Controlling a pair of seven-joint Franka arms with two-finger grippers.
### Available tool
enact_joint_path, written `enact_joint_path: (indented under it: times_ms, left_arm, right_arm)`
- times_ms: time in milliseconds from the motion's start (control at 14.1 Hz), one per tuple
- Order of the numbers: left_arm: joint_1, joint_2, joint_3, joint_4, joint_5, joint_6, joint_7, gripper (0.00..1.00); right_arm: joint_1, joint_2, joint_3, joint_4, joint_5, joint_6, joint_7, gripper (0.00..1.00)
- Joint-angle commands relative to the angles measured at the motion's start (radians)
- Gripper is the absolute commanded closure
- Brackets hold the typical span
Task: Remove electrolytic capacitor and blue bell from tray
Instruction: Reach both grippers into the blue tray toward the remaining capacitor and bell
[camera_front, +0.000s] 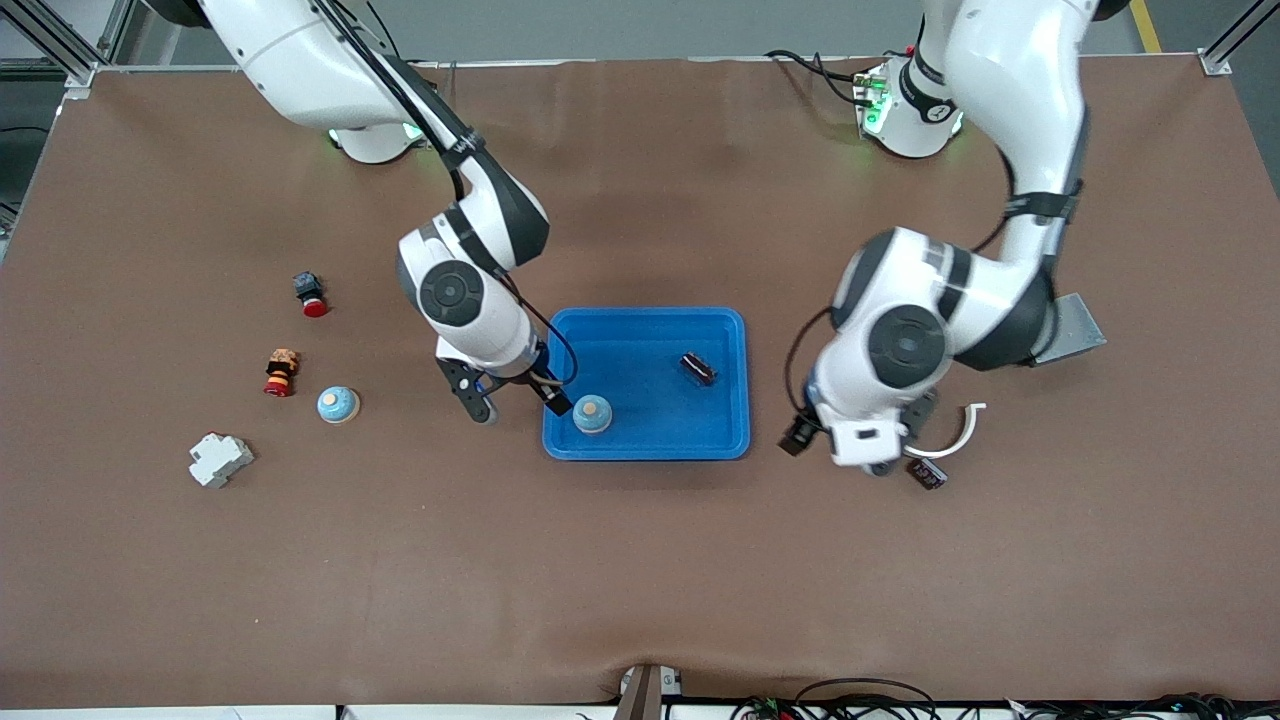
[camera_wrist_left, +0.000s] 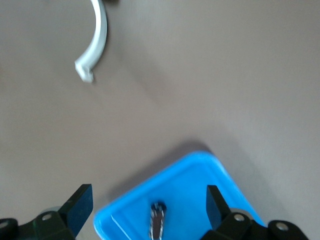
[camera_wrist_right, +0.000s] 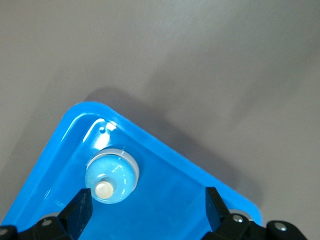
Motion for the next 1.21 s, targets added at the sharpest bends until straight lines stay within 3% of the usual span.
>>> enact_joint_path:
  times_ms: [0,426,639,1136]
  left_arm:
    - [-0.069,0.016,0.006,-0.007,-0.009,0.030,-0.112,0.00]
    - [-0.163,0.127,0.006,-0.010,-0.035,0.066,-0.189,0.00]
    - [-0.183,0.162,0.006,-0.011,-0.056,0.092,-0.236,0.00]
    - [-0.205,0.219,0.008,-0.014,-0.053,0.193,-0.287,0.00]
  right_arm:
    - [0.032,0.118,-0.016,0.142,-0.048,-0.009,0.065,0.00]
    - [0.084,0.202,-0.040,0.240,-0.080,-0.012,0.126,0.00]
    - [0.125,0.224,-0.088,0.250,-0.080,-0.008,0.129,0.00]
    - [0.150,0.244,-0.091,0.259,-0.082,0.009,0.148,0.02]
